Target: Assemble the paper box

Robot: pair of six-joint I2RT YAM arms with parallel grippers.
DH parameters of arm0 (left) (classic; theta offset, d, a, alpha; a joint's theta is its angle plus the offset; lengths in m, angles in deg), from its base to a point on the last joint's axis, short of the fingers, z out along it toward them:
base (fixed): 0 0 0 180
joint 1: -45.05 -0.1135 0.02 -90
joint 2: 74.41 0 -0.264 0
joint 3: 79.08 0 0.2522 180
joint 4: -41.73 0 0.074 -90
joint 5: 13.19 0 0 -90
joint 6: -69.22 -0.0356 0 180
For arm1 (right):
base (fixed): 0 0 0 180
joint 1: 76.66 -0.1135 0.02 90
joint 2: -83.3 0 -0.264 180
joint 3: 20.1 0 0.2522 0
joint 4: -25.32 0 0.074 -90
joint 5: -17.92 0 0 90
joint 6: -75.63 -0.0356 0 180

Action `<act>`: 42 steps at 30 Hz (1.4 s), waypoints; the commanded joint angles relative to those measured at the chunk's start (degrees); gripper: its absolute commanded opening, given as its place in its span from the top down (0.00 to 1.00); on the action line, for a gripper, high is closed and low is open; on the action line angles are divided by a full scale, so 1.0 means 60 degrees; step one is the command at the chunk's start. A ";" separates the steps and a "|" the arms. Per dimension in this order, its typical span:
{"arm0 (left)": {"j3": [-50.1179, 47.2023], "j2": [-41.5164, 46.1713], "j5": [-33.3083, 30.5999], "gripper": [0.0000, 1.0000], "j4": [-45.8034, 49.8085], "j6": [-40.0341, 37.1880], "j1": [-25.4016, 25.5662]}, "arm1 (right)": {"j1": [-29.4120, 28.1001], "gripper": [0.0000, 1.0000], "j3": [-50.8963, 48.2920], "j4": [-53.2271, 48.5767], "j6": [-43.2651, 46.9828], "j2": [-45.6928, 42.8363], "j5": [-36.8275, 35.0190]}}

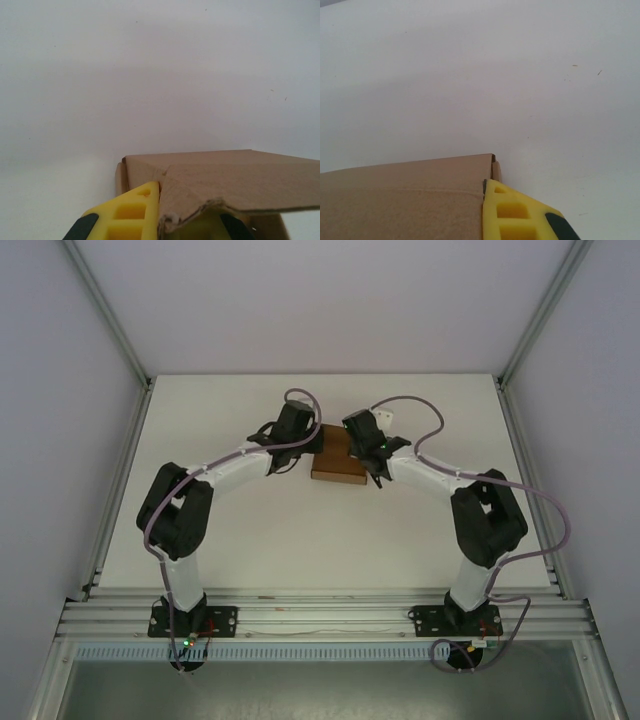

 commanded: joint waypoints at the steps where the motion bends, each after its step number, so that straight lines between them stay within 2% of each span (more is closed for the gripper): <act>1: -0.0768 -0.0120 0.0086 1.00 0.0121 -0.0148 0.0163 | -0.0281 1.00 -0.0597 0.1462 0.0280 -0.0437 -0.0184; 5: -0.1858 0.0336 0.0628 1.00 -0.0791 -0.0183 0.0170 | -0.0515 1.00 -0.1714 0.2425 0.0697 -0.0768 -0.0799; 9: -0.2335 0.0667 0.0882 1.00 -0.1151 -0.0156 0.0171 | -0.0657 1.00 -0.2599 0.3465 0.0996 -0.1133 -0.0869; 12: -0.2429 0.0866 0.0933 0.92 -0.0949 -0.0192 0.0184 | -0.0818 1.00 -0.3105 0.3980 0.1486 -0.1426 -0.1014; 17: -0.2586 0.1488 0.1160 0.61 -0.0554 -0.0210 0.0174 | -0.0872 1.00 -0.3590 0.4159 0.1945 -0.1638 -0.0842; 24: -0.3094 0.3161 0.1696 0.00 0.0358 -0.0471 0.0170 | -0.1015 1.00 -0.4046 0.4376 0.2468 -0.1667 -0.0867; 26: -0.3138 0.3680 0.1508 0.00 0.0715 -0.0421 0.0178 | -0.1043 1.00 -0.4118 0.4431 0.2572 -0.1637 -0.0800; 28: -0.3027 0.4070 0.0825 0.00 0.1139 -0.0170 0.0155 | -0.1132 1.00 -0.4298 0.4686 0.2820 -0.1587 -0.0759; 31: -0.2413 0.4071 0.0137 0.00 0.1946 0.0189 -0.0119 | -0.1280 1.00 -0.4522 0.4990 0.3228 -0.1543 -0.0749; 33: -0.2004 0.3729 0.0434 0.00 0.2131 0.0468 -0.0533 | -0.1367 0.99 -0.4594 0.5062 0.3334 -0.1530 -0.0885; 36: -0.1397 0.2839 0.1564 0.00 0.2044 0.0633 -0.1076 | -0.1456 0.98 -0.4663 0.5059 0.3449 -0.1444 -0.0972; 42: -0.0499 0.1145 0.2489 0.00 0.2139 0.0614 -0.1231 | -0.1740 0.94 -0.5033 0.5653 0.3644 -0.1368 -0.1119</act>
